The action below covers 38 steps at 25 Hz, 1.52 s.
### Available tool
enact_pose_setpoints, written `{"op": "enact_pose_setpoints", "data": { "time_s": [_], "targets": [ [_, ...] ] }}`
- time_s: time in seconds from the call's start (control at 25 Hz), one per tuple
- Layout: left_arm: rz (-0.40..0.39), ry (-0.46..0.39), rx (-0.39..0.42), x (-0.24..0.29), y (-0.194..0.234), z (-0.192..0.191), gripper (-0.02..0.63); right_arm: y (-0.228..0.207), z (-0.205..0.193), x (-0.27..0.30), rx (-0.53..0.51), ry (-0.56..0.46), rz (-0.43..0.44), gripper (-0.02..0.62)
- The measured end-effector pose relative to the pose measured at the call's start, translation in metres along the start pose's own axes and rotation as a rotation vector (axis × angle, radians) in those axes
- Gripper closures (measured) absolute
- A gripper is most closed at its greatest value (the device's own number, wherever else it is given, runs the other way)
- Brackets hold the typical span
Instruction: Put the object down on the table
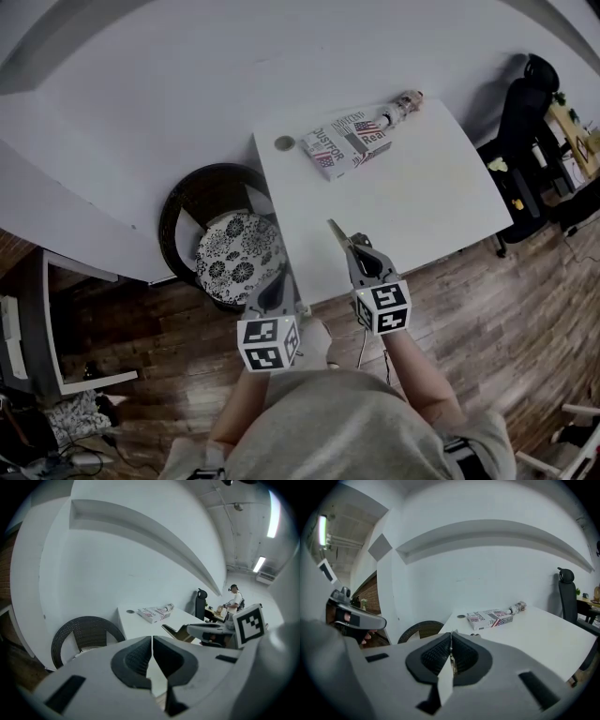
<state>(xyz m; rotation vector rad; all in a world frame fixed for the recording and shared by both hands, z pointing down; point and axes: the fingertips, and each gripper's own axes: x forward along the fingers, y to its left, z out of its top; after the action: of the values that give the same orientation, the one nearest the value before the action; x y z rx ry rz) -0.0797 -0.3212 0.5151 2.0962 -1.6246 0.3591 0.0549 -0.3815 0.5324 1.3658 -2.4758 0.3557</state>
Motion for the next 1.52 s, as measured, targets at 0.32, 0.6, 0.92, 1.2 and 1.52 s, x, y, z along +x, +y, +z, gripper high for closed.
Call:
{"op": "enact_pose_setpoints", "data": {
  "time_s": [0.32,0.6,0.92,1.2,1.52],
  "targets": [
    [-0.021,0.026,0.01,0.018,0.006,0.0,0.595,-0.011,-0.021,0.04,0.0,0.069,-0.008,0.586],
    [-0.031,0.041,0.008,0.028,0.008,-0.002,0.595,-0.018,-0.039,0.06,-0.003,0.125,-0.015,0.586],
    [-0.021,0.042,-0.007,0.034,0.013,-0.002,0.595,-0.022,-0.052,0.07,-0.009,0.168,-0.014,0.586],
    [-0.019,0.041,-0.011,0.035,0.014,-0.004,0.595,-0.025,-0.051,0.072,-0.016,0.165,-0.016,0.581],
    [-0.022,0.039,-0.014,0.034,0.013,-0.003,0.595,-0.046,-0.055,0.073,-0.037,0.189,-0.057,0.554]
  ]
}}
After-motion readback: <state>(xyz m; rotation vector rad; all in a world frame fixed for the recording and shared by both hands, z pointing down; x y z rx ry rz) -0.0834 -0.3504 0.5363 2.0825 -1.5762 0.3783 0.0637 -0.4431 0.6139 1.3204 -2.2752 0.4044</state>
